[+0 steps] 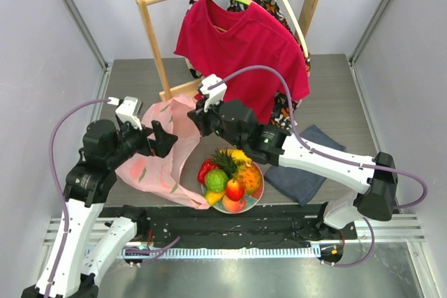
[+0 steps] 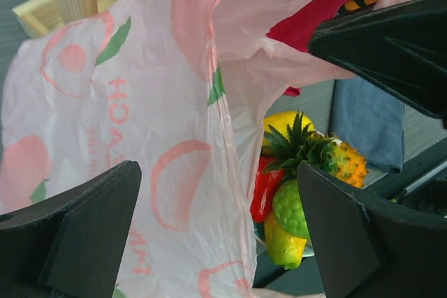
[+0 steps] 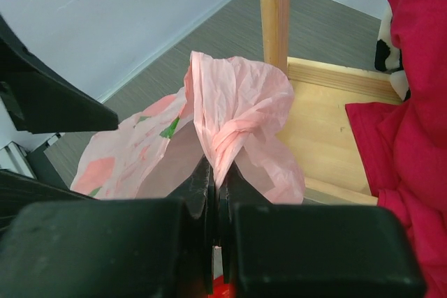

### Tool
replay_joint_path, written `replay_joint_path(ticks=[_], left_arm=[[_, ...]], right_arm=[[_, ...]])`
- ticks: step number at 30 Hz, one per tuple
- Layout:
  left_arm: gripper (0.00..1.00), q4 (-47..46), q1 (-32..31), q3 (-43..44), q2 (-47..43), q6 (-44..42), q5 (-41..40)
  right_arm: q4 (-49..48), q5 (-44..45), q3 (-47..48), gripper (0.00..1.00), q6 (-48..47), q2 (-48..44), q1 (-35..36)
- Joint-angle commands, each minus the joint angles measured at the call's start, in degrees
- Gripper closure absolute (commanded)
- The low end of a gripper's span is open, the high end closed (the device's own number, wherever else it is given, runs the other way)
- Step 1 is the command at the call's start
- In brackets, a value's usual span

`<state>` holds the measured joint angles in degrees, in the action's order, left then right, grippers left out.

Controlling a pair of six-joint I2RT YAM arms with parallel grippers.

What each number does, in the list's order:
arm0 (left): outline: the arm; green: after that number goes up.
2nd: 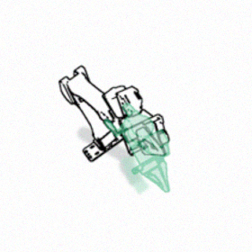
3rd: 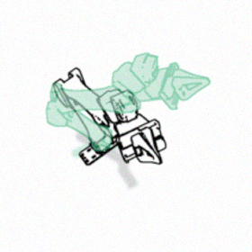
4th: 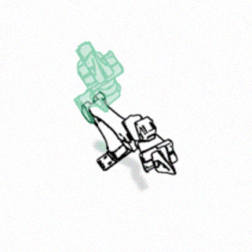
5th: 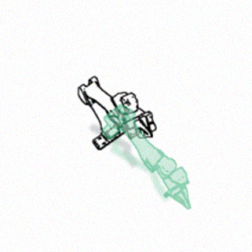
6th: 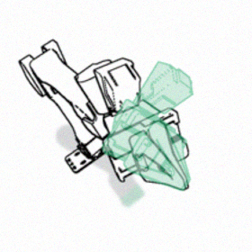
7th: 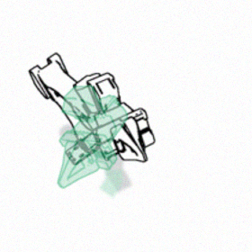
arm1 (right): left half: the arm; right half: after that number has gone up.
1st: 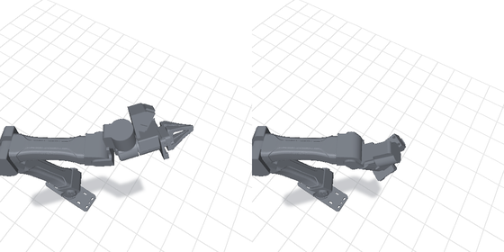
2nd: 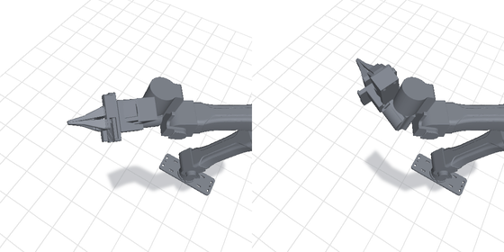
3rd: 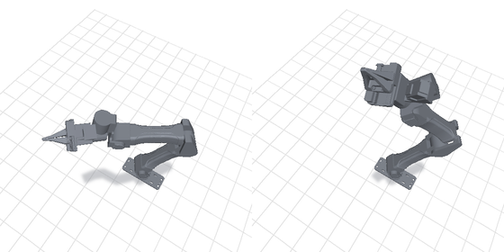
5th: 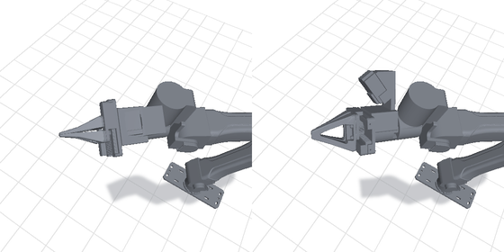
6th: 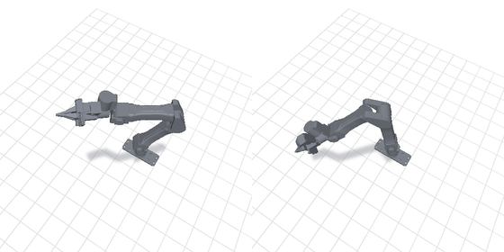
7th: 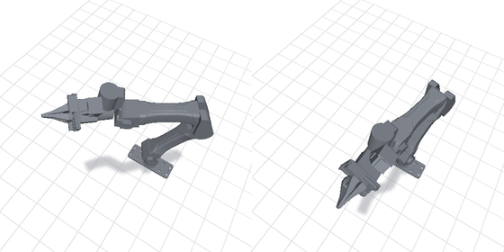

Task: Place the fruits into the plastic bag

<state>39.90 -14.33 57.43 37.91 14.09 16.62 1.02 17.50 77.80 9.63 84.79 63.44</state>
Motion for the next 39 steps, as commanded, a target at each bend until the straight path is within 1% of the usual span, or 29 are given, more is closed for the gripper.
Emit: replay_joint_path(ticks=[1, 3, 4, 5, 7, 9, 10, 11, 12, 13, 14, 16, 19, 20, 22, 23, 24, 25, 29, 31, 33, 34, 39], left_arm=[[0.00, -3.87, 0.18, -1.70, 3.65, 2.79, 0.00], [0.02, -3.43, 0.18, -1.97, 5.06, 2.61, -2.73], [0.05, -3.43, 0.18, -2.14, 5.59, 2.44, -3.34], [0.13, -3.51, 0.18, -2.23, 6.73, 2.35, -3.96], [0.21, -3.78, 0.18, -2.41, 7.61, 1.82, -4.14], [0.35, -5.35, 0.18, -3.11, 8.32, 1.56, -4.14], [0.44, -5.88, 0.18, -3.29, 8.49, 1.21, -3.88], [0.72, -6.06, 0.18, -3.20, 8.67, 0.86, -3.53], [0.83, -5.80, 0.18, -2.68, 8.76, 0.42, -3.53], [0.92, -5.54, 0.18, -2.24, 8.76, -0.11, -4.05], [1.00, -5.10, 0.18, -1.71, 8.59, -0.81, -4.66], [1.00, -4.48, 0.18, -0.48, 7.45, -1.86, -4.15], [1.00, -4.57, 0.18, 0.84, 6.56, -1.87, -0.73], [1.00, -4.74, 0.18, 1.19, 6.74, -1.09, 0.16], [1.00, -4.83, 0.18, 1.72, 7.70, -0.64, 1.56], [1.00, -4.83, 0.18, 1.90, 8.40, -0.29, 1.48], [1.00, -4.74, 0.18, 2.16, 9.02, -0.20, 1.40], [1.00, -4.57, 0.26, 3.03, 10.68, -0.11, 1.48], [1.00, -4.74, 0.18, 4.88, 13.50, 0.41, 1.22], [1.00, -5.27, 0.35, 5.32, 14.55, 1.11, 0.78], [1.00, -6.32, 0.26, 5.76, 15.26, 1.82, 0.87], [1.00, -6.67, 0.35, 5.76, 15.52, 2.69, 0.96], [1.00, -8.87, 1.14, 6.20, 16.84, 5.42, 2.44]], right_arm=[[-1.72, 0.70, 3.15, 0.99, 0.92, -0.59, 0.37], [-1.72, 0.43, 2.97, 0.99, 0.83, -1.21, 0.46], [-1.72, 0.35, 2.80, 0.99, 0.83, -1.56, 0.46], [-1.72, 0.43, 2.71, 0.99, 0.57, -1.82, 0.46], [-1.89, 0.61, 2.27, 0.99, 0.30, -2.52, 0.46], [-1.98, 0.52, 2.09, 0.99, -0.31, -2.88, 0.46], [-2.33, 0.35, 1.83, 0.99, -0.83, -3.05, 0.46], [-2.33, 0.69, 1.74, 0.99, -1.45, -3.06, 0.37], [-2.07, 1.83, 1.65, 0.99, -2.85, -3.06, 0.46], [-1.81, 5.93, 1.22, 0.99, -4.17, -2.97, 0.37], [-1.89, 7.62, 0.78, 0.99, -5.22, -2.79, 0.11], [-1.81, 8.70, -0.27, 0.99, -6.03, -2.36, -3.22], [-1.37, 4.75, -1.24, 0.99, -1.92, -1.39, -11.39], [-1.37, 2.56, -1.25, 0.96, -1.02, -1.30, -12.63], [0.91, 1.75, -0.98, 0.87, -1.62, -1.65, -13.78], [1.18, -0.42, -1.07, 0.74, -1.98, -2.69, -13.61], [1.18, -1.66, -1.33, 0.63, -1.98, -3.40, -13.61], [1.09, -2.72, -2.12, 0.45, -1.81, -4.10, -13.69], [2.76, -5.63, -4.49, 0.19, -1.28, -8.93, -13.61], [3.73, -6.42, -6.86, 0.13, -0.58, -12.71, -13.61], [3.82, -8.08, -8.97, 0.11, 1.44, -15.35, -13.61], [3.64, -8.79, -11.42, 0.09, 2.66, -18.06, -13.61], [2.15, -11.69, -19.86, 0.07, 11.35, -24.23, -13.61]])
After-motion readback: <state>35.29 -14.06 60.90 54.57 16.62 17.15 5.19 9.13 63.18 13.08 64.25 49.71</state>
